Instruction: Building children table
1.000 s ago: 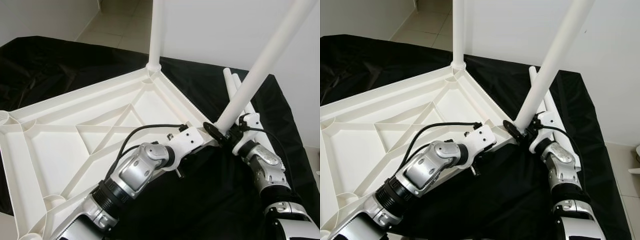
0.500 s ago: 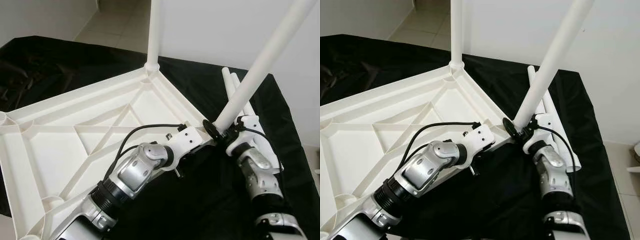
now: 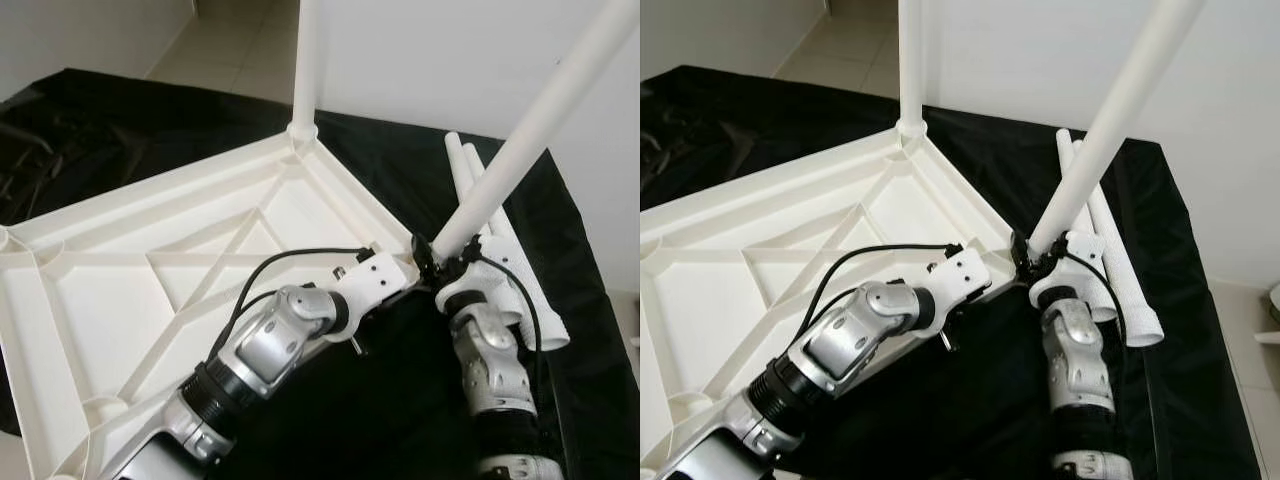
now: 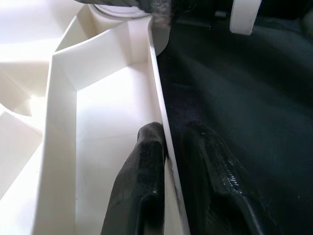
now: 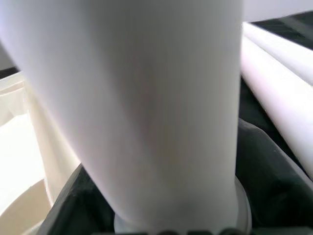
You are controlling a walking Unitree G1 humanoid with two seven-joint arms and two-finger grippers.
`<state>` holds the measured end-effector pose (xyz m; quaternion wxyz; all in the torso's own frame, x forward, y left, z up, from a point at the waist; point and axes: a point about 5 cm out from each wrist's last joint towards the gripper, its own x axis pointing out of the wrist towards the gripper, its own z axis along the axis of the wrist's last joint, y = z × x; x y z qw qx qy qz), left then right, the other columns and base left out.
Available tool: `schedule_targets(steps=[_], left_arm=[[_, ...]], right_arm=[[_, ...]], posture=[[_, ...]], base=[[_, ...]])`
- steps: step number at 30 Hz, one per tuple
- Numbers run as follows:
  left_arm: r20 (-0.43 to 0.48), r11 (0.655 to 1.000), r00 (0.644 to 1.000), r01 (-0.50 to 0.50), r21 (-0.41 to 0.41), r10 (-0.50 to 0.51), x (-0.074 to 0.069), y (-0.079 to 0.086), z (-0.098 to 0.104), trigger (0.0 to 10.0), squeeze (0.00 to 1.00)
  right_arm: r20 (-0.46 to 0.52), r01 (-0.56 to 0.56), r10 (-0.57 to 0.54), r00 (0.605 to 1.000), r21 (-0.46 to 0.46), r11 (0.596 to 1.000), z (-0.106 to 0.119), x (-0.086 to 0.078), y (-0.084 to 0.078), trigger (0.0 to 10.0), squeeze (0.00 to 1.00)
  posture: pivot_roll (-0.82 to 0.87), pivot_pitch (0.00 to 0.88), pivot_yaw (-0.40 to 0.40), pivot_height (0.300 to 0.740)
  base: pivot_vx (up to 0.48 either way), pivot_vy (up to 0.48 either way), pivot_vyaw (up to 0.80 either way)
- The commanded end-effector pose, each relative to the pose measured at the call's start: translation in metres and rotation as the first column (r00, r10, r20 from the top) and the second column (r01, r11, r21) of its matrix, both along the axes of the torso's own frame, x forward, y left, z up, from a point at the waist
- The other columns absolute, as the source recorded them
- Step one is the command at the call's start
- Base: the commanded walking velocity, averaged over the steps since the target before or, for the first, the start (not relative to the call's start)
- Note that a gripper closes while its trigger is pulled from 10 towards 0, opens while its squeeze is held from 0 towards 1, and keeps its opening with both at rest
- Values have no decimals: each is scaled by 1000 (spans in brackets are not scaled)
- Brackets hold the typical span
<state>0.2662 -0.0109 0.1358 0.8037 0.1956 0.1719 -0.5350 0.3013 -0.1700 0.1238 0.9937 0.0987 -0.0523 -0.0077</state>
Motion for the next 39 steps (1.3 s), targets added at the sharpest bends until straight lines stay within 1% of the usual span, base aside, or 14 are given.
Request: schedule_targets(steps=[1,7,16,17,19,20,28,29,30,31,35,37,38,39], left_arm=[[-155,995,986,72,72,-60,-17,-3,-33,10000,0],[-154,994,986,76,74,-64,-17,-4,-34,10000,0],[-155,995,986,74,72,-62,-16,-4,-33,10000,0],[-156,995,986,74,71,-62,-16,-4,-33,10000,0],[-155,995,986,74,71,-63,-16,-4,-33,10000,0],[-155,995,986,74,71,-63,-16,-4,-33,10000,0],[-150,995,987,74,71,-63,-15,-4,-33,10000,0],[-148,995,987,75,72,-63,-15,-5,-32,10000,0],[-148,995,987,75,72,-63,-15,-5,-32,10000,0],[-146,994,987,76,73,-65,-15,-5,-32,10000,0],[-146,994,987,78,73,-67,-15,-5,-32,10000,0],[-146,994,987,81,73,-70,-15,-6,-32,10000,0],[-146,994,987,81,73,-70,-15,-6,-32,10000,0],[-147,994,987,82,73,-70,-15,-6,-32,10000,0]], right_arm=[[38,-11,10,999,28,1000,9,0,9,10000,0],[-36,134,-134,990,5,991,6,-5,19,10000,0],[-39,91,-91,995,-3,996,7,-6,26,10000,0],[-29,80,-80,996,4,997,7,-6,27,10000,329],[-24,77,-77,997,9,997,8,-6,27,10000,329],[-15,60,-59,998,17,998,9,-7,27,10000,1000],[10,10,-10,1000,-16,1000,11,-7,28,10000,1000],[21,-59,59,998,6,998,11,-8,30,10000,549],[21,-59,59,998,6,998,11,-8,30,10000,549],[37,-135,135,990,4,991,11,-10,30,10000,0],[46,-194,193,980,8,981,10,-12,27,10000,0],[51,-264,266,963,-41,964,7,-15,13,10000,0],[51,-264,266,963,-41,964,7,-15,13,10000,0],[46,-286,290,956,-72,955,5,-16,0,10000,0]], posture=[[12,90,-65,740],[12,83,-66,740],[6,87,-64,740],[5,86,-65,740],[5,86,-65,740],[5,86,-65,740],[4,84,-69,740],[3,84,-69,740],[3,84,-69,740],[-1,84,-67,740],[-1,86,-67,740],[-2,88,-64,740],[-2,88,-64,740],[-2,88,-64,740]], base=[[0,0,0],[0,0,0],[0,0,0],[0,0,0],[0,0,0],[0,0,0],[0,0,0],[0,0,0],[0,0,0],[0,0,0],[0,0,0],[0,0,0],[0,0,0],[0,0,0]])
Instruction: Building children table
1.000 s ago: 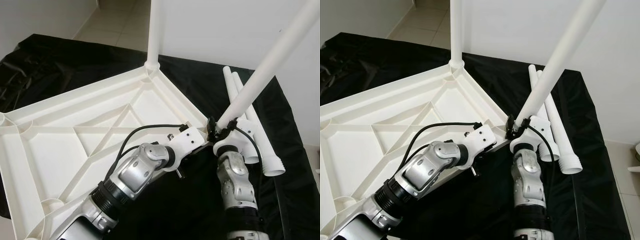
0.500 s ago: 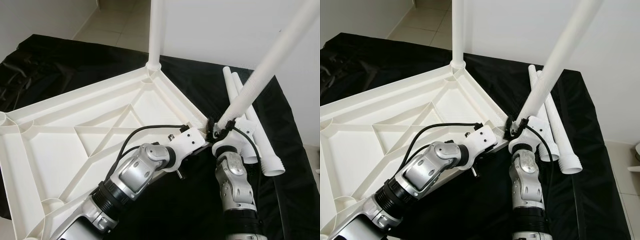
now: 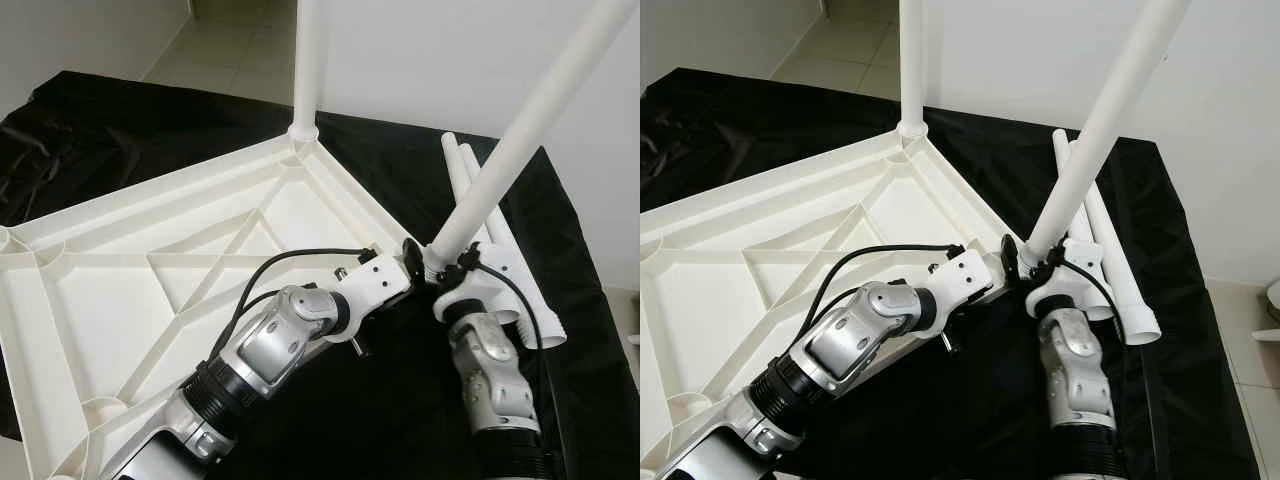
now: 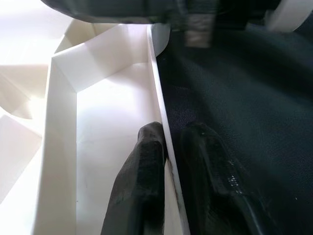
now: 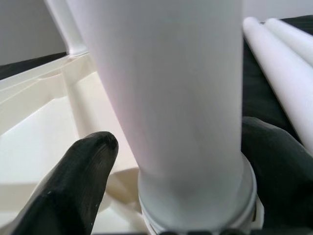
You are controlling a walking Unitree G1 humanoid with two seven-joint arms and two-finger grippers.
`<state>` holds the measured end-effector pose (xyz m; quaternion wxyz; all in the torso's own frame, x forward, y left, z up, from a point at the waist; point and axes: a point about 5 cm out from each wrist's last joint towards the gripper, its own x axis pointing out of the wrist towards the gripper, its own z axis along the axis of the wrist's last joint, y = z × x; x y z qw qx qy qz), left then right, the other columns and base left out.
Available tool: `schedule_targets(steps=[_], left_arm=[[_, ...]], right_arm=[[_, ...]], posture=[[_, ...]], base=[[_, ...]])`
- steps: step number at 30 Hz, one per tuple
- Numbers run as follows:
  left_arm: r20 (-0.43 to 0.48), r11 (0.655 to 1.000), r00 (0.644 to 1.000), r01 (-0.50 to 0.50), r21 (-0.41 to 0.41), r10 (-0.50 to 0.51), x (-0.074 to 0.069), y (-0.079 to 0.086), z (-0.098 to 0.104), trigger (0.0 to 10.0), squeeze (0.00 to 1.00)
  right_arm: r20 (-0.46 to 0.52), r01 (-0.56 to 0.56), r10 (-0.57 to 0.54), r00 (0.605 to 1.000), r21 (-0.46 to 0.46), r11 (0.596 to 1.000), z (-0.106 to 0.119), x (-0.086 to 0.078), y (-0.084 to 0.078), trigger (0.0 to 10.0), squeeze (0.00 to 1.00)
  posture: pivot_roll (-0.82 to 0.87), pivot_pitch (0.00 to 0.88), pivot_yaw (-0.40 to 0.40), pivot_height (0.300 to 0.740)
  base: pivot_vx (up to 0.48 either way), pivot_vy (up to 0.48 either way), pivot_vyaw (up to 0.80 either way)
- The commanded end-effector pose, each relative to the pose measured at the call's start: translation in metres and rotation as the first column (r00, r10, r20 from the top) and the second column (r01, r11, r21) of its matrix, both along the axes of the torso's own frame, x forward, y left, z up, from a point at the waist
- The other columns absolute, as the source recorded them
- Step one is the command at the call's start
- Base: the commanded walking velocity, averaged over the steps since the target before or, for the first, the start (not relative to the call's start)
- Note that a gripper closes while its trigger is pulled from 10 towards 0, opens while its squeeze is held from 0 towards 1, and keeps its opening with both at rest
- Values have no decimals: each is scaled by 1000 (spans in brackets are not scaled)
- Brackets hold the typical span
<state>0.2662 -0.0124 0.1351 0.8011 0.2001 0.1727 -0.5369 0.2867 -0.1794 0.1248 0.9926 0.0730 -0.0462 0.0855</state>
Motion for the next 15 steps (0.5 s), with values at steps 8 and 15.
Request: schedule_targets(steps=[8,15], left_arm=[[-151,994,986,80,68,-69,-16,-4,-31,10000,0],[-152,995,986,78,68,-67,-16,-3,-31,10000,0]], right_arm=[[11,-224,227,974,-129,966,-1,6,-36,10000,0],[-28,-261,260,965,-167,951,-5,12,-48,10000,0]], posture=[[-6,94,-51,740],[0,95,-48,740]], base=[[0,0,0],[0,0,0]])
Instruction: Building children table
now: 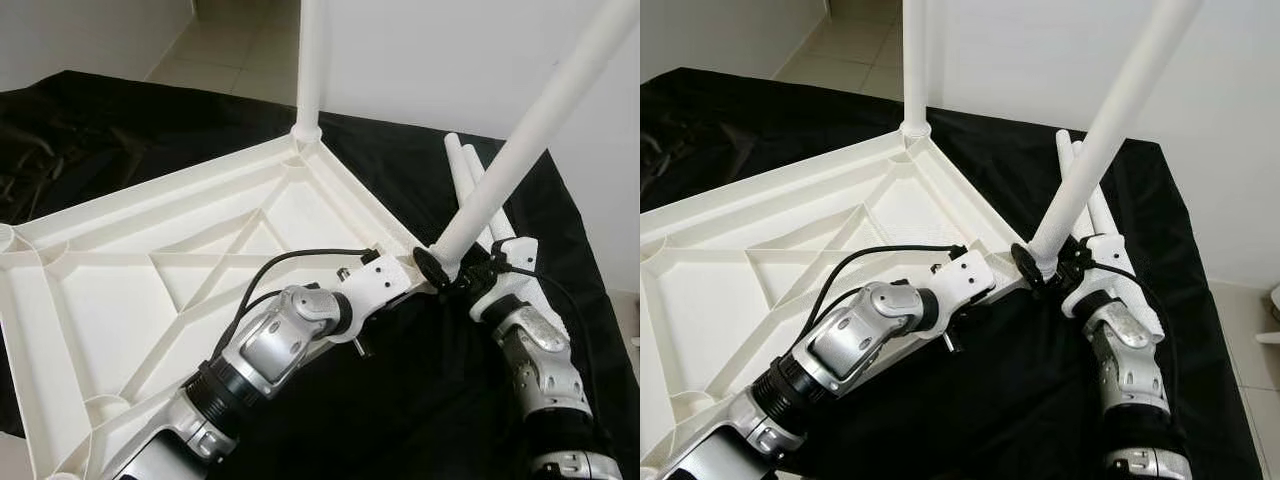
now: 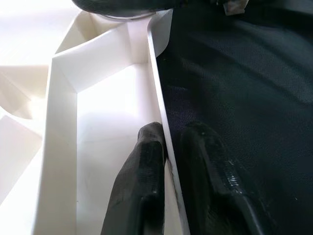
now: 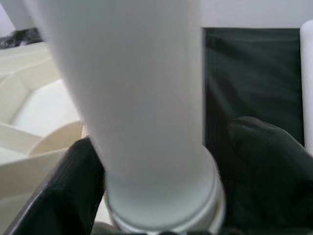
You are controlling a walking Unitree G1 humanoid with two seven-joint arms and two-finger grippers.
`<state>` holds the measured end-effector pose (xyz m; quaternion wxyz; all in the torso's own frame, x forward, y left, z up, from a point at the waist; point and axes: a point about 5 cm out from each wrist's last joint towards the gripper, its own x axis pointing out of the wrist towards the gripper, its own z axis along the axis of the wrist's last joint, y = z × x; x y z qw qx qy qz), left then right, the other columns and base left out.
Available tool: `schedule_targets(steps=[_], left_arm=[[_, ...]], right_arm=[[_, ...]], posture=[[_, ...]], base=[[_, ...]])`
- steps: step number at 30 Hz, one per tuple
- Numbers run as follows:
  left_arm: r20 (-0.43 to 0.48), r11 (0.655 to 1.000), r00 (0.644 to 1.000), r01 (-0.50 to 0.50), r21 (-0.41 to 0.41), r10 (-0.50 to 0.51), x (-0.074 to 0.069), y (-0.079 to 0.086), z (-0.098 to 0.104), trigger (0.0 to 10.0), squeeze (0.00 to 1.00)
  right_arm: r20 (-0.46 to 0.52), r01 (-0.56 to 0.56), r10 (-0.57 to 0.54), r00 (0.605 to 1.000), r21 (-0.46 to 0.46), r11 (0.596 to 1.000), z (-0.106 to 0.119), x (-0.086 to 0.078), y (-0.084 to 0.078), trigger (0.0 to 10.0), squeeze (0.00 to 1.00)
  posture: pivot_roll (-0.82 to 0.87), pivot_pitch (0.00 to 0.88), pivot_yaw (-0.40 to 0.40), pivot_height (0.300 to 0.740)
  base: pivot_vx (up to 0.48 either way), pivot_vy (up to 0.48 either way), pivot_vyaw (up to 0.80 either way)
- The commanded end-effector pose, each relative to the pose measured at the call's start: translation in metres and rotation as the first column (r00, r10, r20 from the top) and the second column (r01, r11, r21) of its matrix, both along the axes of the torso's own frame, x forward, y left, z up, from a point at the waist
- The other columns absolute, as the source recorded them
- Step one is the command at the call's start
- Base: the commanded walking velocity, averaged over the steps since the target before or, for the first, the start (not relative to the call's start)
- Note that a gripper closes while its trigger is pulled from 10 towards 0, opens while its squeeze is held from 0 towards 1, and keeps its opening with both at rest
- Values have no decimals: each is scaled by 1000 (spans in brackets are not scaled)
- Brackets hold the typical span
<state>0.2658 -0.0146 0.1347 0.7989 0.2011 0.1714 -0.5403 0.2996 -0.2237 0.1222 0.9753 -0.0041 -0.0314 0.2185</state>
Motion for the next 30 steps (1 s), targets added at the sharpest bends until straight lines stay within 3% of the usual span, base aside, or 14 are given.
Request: schedule_targets(steps=[1,15,16,17,18,19,27,28,29,30], left_arm=[[-153,995,987,69,70,-57,-15,-1,-31,10000,0],[-152,995,987,64,74,-52,-14,0,-31,10000,0],[-152,995,987,65,74,-53,-14,0,-31,10000,0],[-152,995,987,65,74,-53,-14,0,-31,10000,0],[-152,995,987,65,74,-53,-14,0,-31,10000,0],[-151,995,987,66,74,-54,-14,0,-31,10000,0],[-151,995,987,65,74,-53,-14,-1,-31,10000,0],[-151,995,987,64,74,-52,-14,-1,-31,10000,0],[-152,995,987,63,73,-51,-14,-1,-31,10000,0],[-152,995,987,63,73,-51,-14,-1,-31,10000,0]], right_arm=[[-18,-11,11,1000,-16,1000,-4,0,-5,10000,0],[-84,-50,46,995,-54,997,-16,10,-14,10000,0],[-94,-54,49,994,-50,997,-17,11,-15,4706,0],[-101,-57,52,994,-50,997,-18,12,-15,4039,0],[-101,-57,52,994,-50,997,-18,12,-15,4039,0],[-108,-67,61,992,-46,997,-19,13,-15,0,0],[-116,-76,71,991,-46,996,-21,13,-12,0,0],[-118,-79,72,990,-51,996,-21,13,-10,2941,0],[-118,-80,73,990,-56,995,-21,13,-8,10000,0],[-118,-80,73,990,-56,995,-21,13,-8,10000,0]], posture=[[2,96,-48,740],[8,92,-43,740],[7,92,-43,740],[7,92,-43,740],[7,92,-43,740],[7,90,-44,740],[7,87,-47,740],[8,85,-50,740],[8,85,-51,740],[8,85,-51,740]], base=[[0,0,0],[0,0,0],[0,0,0],[0,0,0],[0,0,0],[0,0,0],[0,0,0],[0,0,0],[0,0,0],[0,0,0]])
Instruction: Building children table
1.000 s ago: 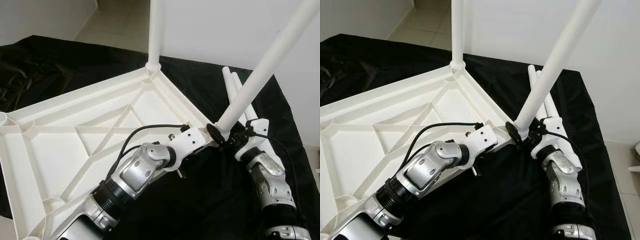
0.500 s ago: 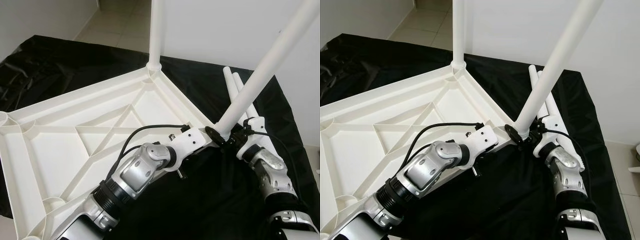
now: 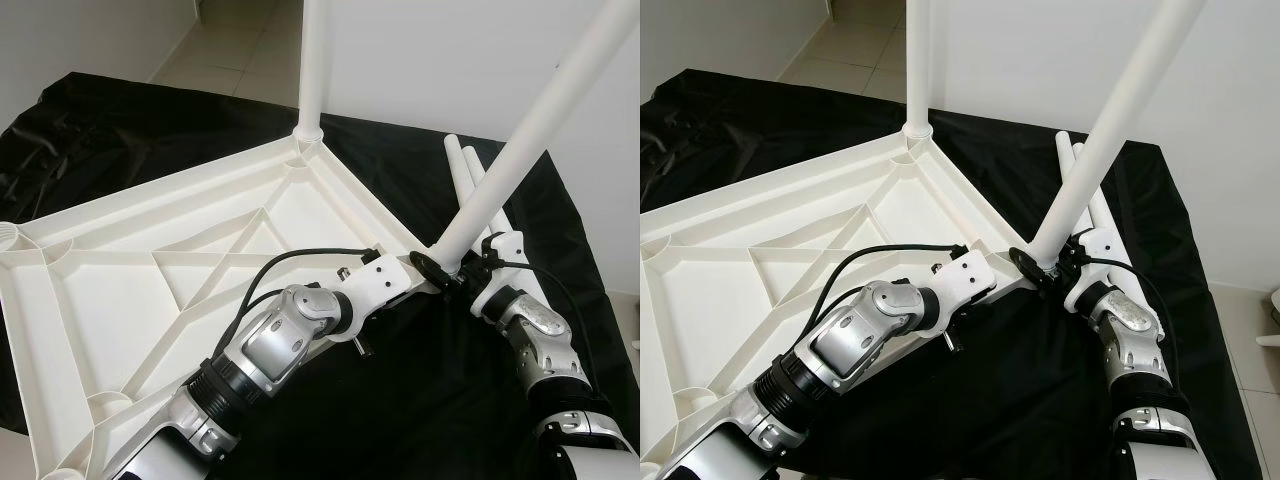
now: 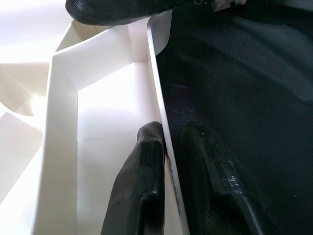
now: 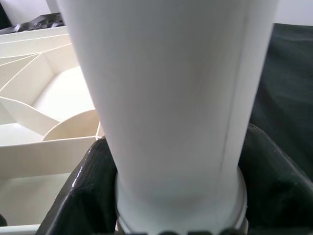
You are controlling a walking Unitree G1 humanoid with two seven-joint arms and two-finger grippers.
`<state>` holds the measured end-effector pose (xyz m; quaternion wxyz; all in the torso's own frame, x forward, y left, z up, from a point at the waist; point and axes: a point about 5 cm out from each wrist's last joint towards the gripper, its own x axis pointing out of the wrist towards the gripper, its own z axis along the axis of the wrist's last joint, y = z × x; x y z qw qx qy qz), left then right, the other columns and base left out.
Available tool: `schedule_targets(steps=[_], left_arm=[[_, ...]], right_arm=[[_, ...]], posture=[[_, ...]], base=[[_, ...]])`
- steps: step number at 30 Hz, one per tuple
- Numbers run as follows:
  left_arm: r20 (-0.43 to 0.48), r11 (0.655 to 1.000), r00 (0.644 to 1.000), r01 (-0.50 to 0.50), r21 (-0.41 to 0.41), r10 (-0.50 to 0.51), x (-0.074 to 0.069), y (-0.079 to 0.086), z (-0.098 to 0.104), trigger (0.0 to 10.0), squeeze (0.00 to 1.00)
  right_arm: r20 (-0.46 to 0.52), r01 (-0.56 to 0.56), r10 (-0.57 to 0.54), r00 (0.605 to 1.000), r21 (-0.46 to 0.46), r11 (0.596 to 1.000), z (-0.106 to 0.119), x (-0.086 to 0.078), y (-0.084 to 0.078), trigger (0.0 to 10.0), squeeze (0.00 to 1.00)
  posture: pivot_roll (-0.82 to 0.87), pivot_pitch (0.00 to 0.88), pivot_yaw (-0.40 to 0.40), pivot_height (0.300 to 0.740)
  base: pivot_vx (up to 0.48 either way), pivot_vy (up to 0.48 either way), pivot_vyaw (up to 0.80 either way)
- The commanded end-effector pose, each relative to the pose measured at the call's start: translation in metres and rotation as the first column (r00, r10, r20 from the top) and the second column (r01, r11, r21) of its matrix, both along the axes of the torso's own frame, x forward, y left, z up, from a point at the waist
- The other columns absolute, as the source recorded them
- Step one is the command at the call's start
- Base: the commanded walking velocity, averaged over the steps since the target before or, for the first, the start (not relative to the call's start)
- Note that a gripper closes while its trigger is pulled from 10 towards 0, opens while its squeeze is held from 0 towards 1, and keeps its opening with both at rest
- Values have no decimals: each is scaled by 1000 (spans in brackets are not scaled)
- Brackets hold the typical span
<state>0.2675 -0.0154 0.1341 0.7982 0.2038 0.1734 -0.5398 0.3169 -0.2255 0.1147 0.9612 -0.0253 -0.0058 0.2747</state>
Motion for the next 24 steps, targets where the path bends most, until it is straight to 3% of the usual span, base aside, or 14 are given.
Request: schedule_targets(steps=[1,7,11,16,18,20,24], left_arm=[[-151,996,987,62,66,-51,-16,0,-30,10000,0],[-154,996,987,62,65,-51,-17,0,-31,10000,0],[-157,996,986,65,65,-54,-18,0,-32,10000,0],[-158,996,986,66,65,-55,-18,0,-32,10000,0],[-158,996,986,68,65,-57,-18,0,-32,10000,0],[-157,995,986,71,66,-60,-17,0,-32,10000,0],[-156,995,986,72,68,-61,-17,0,-31,10000,0]], right_arm=[[-74,39,-40,996,-11,999,-13,-5,-6,10000,0],[-38,65,-63,997,35,997,-6,-8,10,10000,0],[-1,210,-210,978,2,978,-4,-9,18,10000,0],[-1,271,-271,963,33,962,-1,-12,24,10000,0],[-4,309,-309,951,30,951,0,-13,28,10000,0],[-13,411,-411,912,41,911,0,-15,35,10000,0],[-26,500,-500,866,52,864,-1,-16,42,10000,0]], posture=[[8,85,-51,740],[5,83,-56,740],[3,81,-56,740],[-2,82,-55,740],[-3,81,-54,740],[-6,83,-53,740],[-4,85,-54,740]], base=[[0,0,0],[0,0,0],[0,0,0],[0,0,0],[0,0,0],[0,0,0],[0,0,0]])
